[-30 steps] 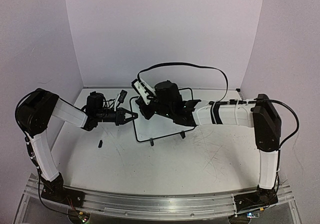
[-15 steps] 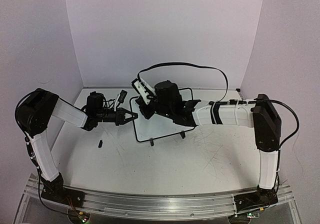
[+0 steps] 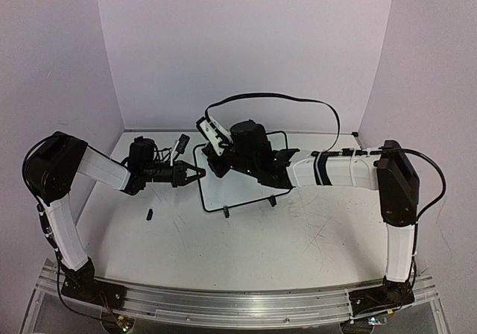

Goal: Write a sentence on the whiteboard

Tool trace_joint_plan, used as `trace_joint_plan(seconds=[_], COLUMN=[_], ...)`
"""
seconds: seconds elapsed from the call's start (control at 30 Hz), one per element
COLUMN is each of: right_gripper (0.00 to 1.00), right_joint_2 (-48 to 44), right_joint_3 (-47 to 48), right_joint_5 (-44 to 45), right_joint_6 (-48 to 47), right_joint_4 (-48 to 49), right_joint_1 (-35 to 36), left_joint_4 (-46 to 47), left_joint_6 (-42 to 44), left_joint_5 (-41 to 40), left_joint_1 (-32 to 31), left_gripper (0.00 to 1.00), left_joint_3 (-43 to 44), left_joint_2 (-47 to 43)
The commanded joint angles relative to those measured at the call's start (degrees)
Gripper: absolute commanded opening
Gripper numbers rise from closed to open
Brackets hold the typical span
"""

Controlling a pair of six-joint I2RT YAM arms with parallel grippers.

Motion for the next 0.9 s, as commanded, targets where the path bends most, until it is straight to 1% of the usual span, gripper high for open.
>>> trace_joint_plan(seconds=[0.0, 0.87], right_gripper=[0.00, 0.00], right_joint_2=[-0.06, -0.63], right_joint_3=[0.15, -5.56], right_joint_5=[0.97, 0.26], right_joint_6=[0.86, 5.55], right_joint_4=[2.20, 2.06], right_joint_1=[0.24, 1.38], left_joint_4=[-2.50, -3.15], left_joint_6=[2.66, 2.93], left_joint_5=[-5.24, -5.19], left_joint_1=[0.36, 0.35], left_gripper=[0.00, 0.00], left_joint_3=[1.12, 1.05], left_joint_2=[-1.56, -2.08])
